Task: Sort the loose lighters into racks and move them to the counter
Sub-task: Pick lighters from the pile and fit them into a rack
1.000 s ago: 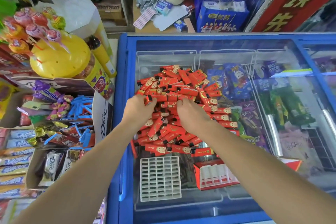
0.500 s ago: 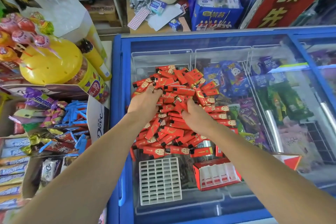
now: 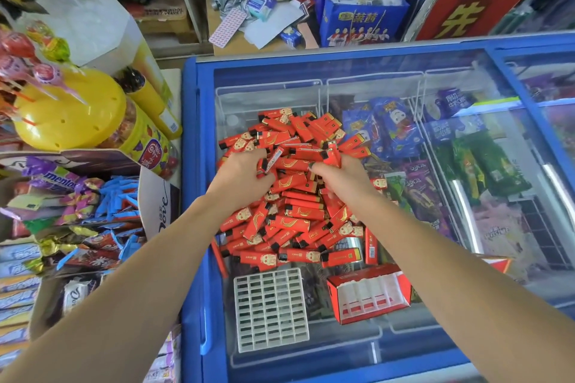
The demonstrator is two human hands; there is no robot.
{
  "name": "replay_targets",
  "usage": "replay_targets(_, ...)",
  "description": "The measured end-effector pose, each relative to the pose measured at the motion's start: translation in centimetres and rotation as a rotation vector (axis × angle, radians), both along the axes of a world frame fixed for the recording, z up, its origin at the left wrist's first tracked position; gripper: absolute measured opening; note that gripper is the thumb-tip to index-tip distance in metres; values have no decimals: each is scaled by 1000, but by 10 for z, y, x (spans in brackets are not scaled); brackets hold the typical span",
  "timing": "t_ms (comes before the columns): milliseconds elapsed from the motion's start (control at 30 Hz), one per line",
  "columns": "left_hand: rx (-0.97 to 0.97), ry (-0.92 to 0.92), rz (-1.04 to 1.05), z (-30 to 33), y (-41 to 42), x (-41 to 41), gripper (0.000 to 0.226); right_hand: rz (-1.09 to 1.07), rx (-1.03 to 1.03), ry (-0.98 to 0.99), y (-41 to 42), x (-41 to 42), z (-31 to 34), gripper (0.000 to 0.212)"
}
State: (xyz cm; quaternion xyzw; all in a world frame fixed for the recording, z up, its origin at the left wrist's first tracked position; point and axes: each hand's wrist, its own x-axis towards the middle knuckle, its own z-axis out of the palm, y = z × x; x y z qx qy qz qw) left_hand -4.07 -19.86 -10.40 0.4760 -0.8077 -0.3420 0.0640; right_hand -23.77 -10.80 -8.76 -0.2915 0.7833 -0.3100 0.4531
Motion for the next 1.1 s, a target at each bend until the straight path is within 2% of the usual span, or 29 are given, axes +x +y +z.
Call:
replay_targets(100,35,80,65,0,2,-1,14,178,-50,134,-4,4,0,3)
replay_targets(167,77,117,83,-1,3,-3,29,272,-66,243,-7,7,-1,38)
replay_targets(200,105,130,86,0,4,-5,38,299,-65,291,-8,8,-2,49)
replay_targets(267,154,125,70,0,5,-9,44,344,-75,412,-10,9,-1,52)
replay_targets(333,152,53,19,1,7,-11,34,423,-107,540,-14,8,-1,49)
replay_targets(400,67,-78,-56,2,11,-11,30,511,-126,618,-17,7,-1,46)
replay_targets(567,-96,-230,-155,-3,19,-10,45,678,-88,739,-17,6,-8,45)
replay_targets(733,-202,-268,-179,-5,21,-11,44,641,-13,726,-21,9,-17,43)
replay_targets(867,-194,-348,-228,-1,19,-11,51,572,33,669,-26,9,-18,38)
replay_targets(1000,-205,-408,-250,3,22,-12,38,515,49,601,-23,9,-17,29)
replay_targets(1100,-91,-376,-138,9,26,-12,41,357,22,408,-16,4,-15,23)
